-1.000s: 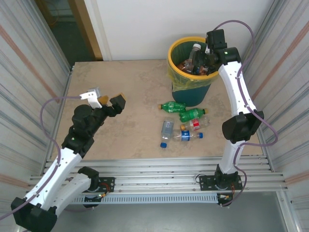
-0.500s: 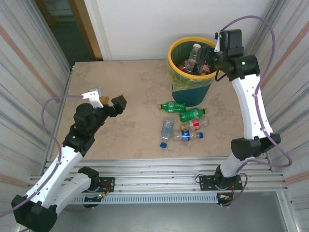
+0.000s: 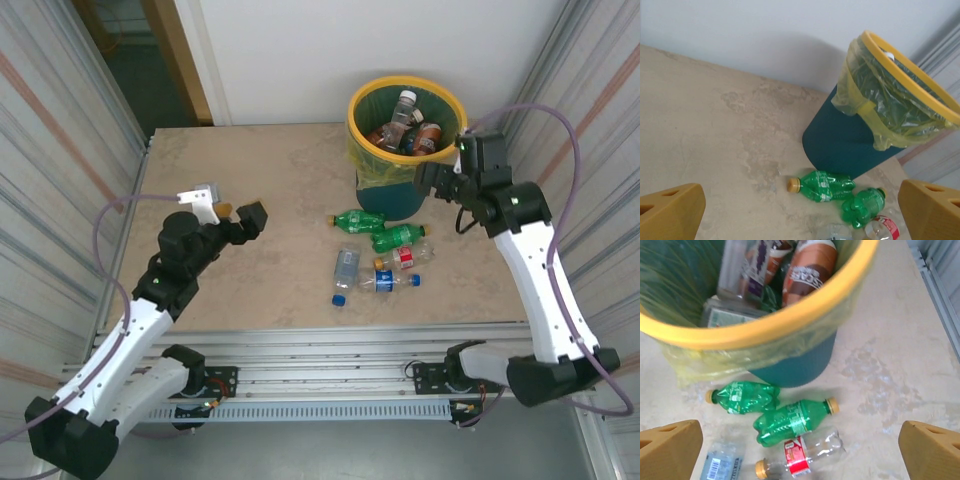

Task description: Put the plastic bottles in the bin

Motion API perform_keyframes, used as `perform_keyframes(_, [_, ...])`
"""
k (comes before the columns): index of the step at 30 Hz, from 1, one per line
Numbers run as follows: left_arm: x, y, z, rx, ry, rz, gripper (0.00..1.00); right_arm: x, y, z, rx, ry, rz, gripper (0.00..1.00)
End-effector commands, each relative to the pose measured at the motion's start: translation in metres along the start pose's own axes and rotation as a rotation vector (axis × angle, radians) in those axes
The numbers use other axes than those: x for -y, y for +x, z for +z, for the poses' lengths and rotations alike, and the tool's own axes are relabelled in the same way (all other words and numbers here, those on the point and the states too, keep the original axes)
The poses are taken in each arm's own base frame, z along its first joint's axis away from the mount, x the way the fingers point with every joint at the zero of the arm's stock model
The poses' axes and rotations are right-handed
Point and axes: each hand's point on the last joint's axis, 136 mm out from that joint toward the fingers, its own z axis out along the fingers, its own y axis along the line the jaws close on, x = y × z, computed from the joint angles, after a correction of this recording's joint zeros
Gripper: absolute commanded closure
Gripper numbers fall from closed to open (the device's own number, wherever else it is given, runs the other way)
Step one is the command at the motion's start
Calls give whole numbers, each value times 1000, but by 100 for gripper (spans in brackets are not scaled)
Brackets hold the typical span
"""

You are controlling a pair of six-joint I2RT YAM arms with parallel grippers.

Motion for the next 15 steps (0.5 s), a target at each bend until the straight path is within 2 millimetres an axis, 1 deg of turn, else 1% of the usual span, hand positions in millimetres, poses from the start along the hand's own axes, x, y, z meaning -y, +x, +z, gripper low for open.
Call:
perform_keyframes(1, [16, 16, 6, -73, 47, 35, 1, 17, 11, -10, 31, 39, 75, 2])
perform_keyframes(4, [25, 41, 14, -150, 31, 87, 1, 29, 29, -10, 11, 63, 109, 2])
perform_keyframes(9, [41, 94, 26, -287, -6, 184, 1, 43, 50, -8, -8, 94, 161, 2])
perform_keyframes(12, [52, 126, 31, -373, -16, 236, 1, 49, 58, -4, -19, 111, 181, 2])
perform_keyframes(15, [68, 153, 37, -443, 5, 281, 1, 53, 61, -1, -28, 125, 191, 2])
